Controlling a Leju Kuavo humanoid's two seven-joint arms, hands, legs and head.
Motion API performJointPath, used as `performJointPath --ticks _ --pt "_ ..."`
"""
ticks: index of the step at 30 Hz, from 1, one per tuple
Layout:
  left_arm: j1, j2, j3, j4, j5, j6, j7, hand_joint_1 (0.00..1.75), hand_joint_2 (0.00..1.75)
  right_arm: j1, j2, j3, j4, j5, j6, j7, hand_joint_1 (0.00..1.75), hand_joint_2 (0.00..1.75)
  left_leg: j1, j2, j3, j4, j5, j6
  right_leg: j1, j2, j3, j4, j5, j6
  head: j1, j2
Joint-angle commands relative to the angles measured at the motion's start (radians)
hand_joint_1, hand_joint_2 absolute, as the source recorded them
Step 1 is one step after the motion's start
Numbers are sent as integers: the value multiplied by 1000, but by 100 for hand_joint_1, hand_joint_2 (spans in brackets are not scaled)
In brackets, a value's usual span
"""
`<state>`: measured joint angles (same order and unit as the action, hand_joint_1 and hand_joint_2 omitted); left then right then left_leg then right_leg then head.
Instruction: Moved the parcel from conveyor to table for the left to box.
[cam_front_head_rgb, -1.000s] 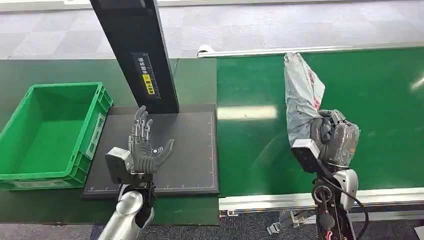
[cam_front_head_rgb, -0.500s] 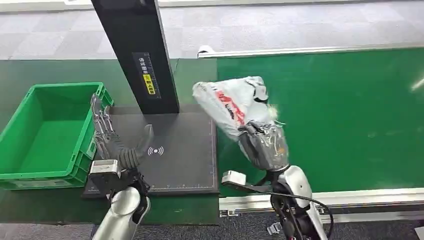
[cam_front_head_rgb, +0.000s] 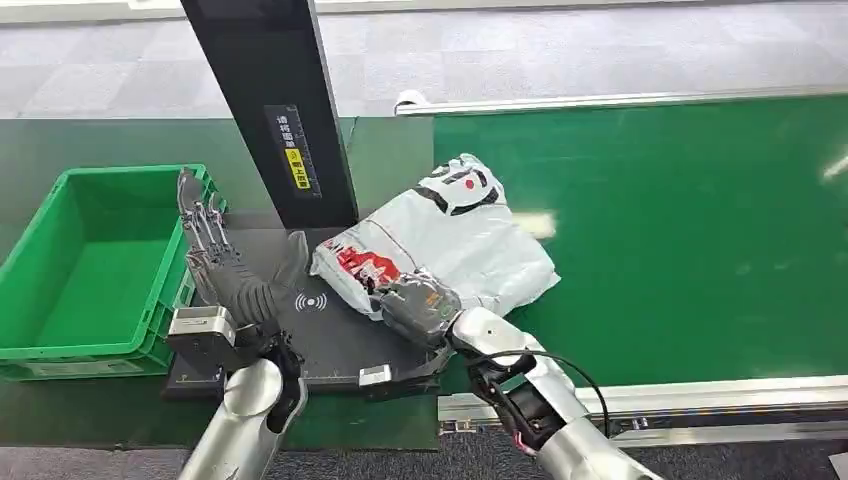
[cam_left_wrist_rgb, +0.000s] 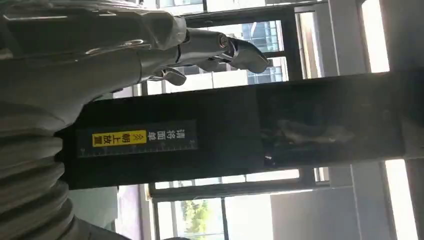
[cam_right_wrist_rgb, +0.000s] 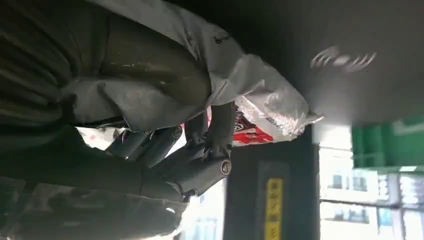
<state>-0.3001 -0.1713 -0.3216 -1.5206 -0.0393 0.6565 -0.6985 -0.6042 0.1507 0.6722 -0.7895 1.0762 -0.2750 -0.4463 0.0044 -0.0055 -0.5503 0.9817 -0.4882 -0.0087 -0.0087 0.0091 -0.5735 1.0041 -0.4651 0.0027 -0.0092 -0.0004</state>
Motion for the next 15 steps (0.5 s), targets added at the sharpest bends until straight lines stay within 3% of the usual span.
performJointPath --ticks 1,6,10,15 --pt "-37 13 -18 36 13 31 0 0 175 -96 37 112 217 -3 -3 -27 175 175 0 1 1 0 0 0 0 0 1 0 0 0 0 0" --pt "-72 -5 -24 124 39 1 0 0 175 -85 82 210 188 -52 -24 -146 175 175 -1 1 1 -1 0 0 0 0 1 -1 0 -1 1 0" --pt "-75 -6 -25 127 40 -1 0 0 175 -81 84 221 179 -54 -23 -156 175 175 0 0 1 -1 0 -1 0 -2 1 -1 0 -1 0 0" --pt "-107 -13 -15 152 58 -7 0 0 175 -61 74 366 92 -121 29 -189 175 175 0 1 1 0 0 0 0 0 0 0 0 0 0 0"
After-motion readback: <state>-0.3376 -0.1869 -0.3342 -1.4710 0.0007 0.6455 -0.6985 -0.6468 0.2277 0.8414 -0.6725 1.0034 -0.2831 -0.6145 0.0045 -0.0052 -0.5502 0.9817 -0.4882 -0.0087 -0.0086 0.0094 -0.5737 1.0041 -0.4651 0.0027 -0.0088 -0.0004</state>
